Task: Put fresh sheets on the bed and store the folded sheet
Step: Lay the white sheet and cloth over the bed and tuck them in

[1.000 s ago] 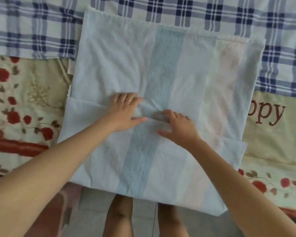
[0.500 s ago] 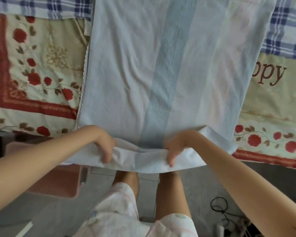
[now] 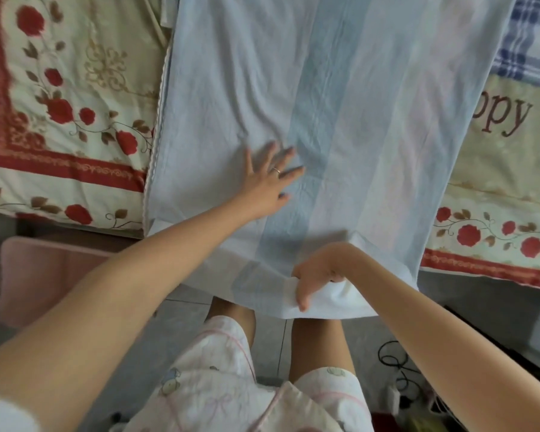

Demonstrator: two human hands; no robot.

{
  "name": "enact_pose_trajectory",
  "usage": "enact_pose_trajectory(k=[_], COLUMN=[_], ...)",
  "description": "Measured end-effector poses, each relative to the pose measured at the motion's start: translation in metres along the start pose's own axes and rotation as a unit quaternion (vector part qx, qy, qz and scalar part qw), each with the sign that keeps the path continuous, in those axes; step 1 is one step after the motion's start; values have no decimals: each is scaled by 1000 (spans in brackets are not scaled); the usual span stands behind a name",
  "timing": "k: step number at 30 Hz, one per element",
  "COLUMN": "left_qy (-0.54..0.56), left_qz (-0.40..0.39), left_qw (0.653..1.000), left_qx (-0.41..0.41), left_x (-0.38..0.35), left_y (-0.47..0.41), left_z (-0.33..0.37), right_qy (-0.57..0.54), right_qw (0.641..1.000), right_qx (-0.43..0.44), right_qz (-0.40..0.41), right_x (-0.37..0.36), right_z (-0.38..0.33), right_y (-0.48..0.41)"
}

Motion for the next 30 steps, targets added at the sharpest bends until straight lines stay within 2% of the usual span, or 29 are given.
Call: enact_pose_trajectory(k=[1,2,4,5,6,8,10,13,15,16,17,19,22,24,25,27,29,30], left_qy=[-12,15,92,102,94,54,27,27,-17,-31,-34,6,75,138,149,139,173,206], left_qz=[0,5,16,-1,-31,-41,31,106,86,76,76,78,70,4,-44,-98,-82,-63], left_qw=[998,990,934,910,901,913,936,981,996,997,996,983,928,881,873,912,959,966], left_qx=[54,142,345,401,423,402,349,159,23,8,32,166,358,453,462,374,210,143], left_x=[-8,-16,-31,-37,-40,-35,-17,18,25,25,23,18,0,-11,-13,-14,-5,4], left_y=[2,11,53,76,98,111,89,20,-25,-39,-48,-47,3,43,60,77,87,97], left_z=[-23,-52,-111,-130,-142,-145,-134,-85,-48,-42,-47,-79,-127,-139,-132,-101,-56,-35], right_qy=[0,-4,-10,-9,-6,-8,-12,3,13,17,24,35,32,31,29,20,-4,-16], right_qw=[1000,1000,1000,1000,1000,1000,1000,1000,999,999,999,999,999,999,998,997,995,994], right_qx=[0,-2,-8,-13,-14,-18,-24,-29,-33,-35,-35,-32,-27,-25,-23,-20,-23,-25], right_qz=[-7,-12,-13,-8,-5,-4,-6,2,1,-1,-2,2,14,37,49,76,95,103], right_x=[-1,0,5,8,11,15,16,15,12,11,10,13,20,31,33,42,49,53], right_z=[-1,0,1,2,1,0,-2,-4,-2,-1,0,4,5,5,6,6,10,13], right_y=[-1,0,3,4,4,5,2,-3,-8,-9,-9,-9,-3,2,8,16,25,31])
Point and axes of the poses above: each hand's wrist, its own y-axis away from the middle knuckle, its own x-axis out of the back of the hand, z = x × y, the point moved 6 cm from there along -y, towards the middle knuckle, and after that the axes turned 8 degrees about z, right-handed, at the moved point
